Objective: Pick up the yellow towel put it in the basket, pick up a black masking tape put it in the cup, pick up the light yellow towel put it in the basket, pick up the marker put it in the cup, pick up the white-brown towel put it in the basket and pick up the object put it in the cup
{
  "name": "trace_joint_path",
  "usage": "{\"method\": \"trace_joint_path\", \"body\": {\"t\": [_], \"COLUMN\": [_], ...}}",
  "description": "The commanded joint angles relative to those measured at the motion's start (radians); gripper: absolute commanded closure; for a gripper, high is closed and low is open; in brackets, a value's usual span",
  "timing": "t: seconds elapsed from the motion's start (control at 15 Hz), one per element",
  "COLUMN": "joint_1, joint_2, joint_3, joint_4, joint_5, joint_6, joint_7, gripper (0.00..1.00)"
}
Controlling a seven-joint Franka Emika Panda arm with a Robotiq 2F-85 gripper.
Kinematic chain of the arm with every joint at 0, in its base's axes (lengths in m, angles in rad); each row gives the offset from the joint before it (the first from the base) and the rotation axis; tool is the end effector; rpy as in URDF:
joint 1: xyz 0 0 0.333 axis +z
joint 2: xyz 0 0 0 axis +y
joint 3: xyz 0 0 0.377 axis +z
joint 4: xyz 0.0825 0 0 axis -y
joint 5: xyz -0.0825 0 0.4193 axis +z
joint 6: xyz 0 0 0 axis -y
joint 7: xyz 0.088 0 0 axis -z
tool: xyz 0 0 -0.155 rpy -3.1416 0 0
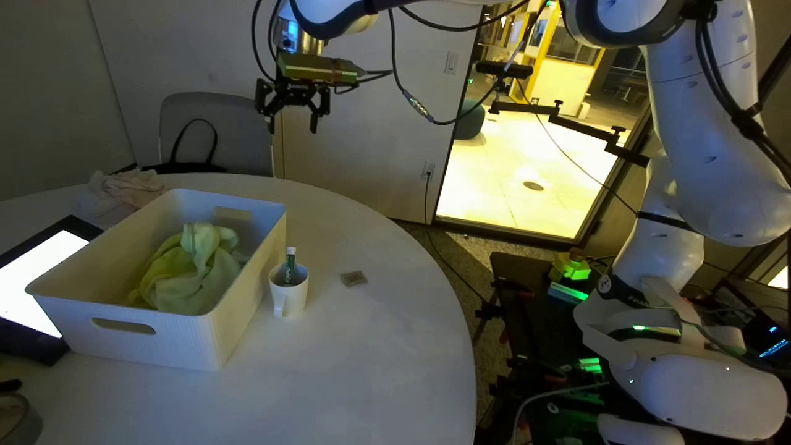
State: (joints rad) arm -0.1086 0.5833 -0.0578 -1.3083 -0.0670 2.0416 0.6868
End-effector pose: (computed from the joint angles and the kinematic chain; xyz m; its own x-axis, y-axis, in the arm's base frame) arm 0.8000 -0.1307 0.4092 0.6737 -0.7180 0.1750 -0.7266 -0.6868 -0.0203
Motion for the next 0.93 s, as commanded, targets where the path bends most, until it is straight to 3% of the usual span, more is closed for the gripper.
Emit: {"method": "trace_joint_path", "body": {"t": [0.0, 0.47, 0.87], "joint_1": [-0.010, -0.002, 0.062], "joint_2": [-0.111, -0.216, -0.250], "joint_3": [-0.045, -0.100, -0.081], "joint_4": [-0.246, -0.614, -0.800], "joint_5": [0.060, 0.084, 0.060], "joint_6": [0.091, 0.231, 0.300], "joint_7": [-0.056, -0.138, -0.157], "gripper": [0.00, 0.00, 0.00]}}
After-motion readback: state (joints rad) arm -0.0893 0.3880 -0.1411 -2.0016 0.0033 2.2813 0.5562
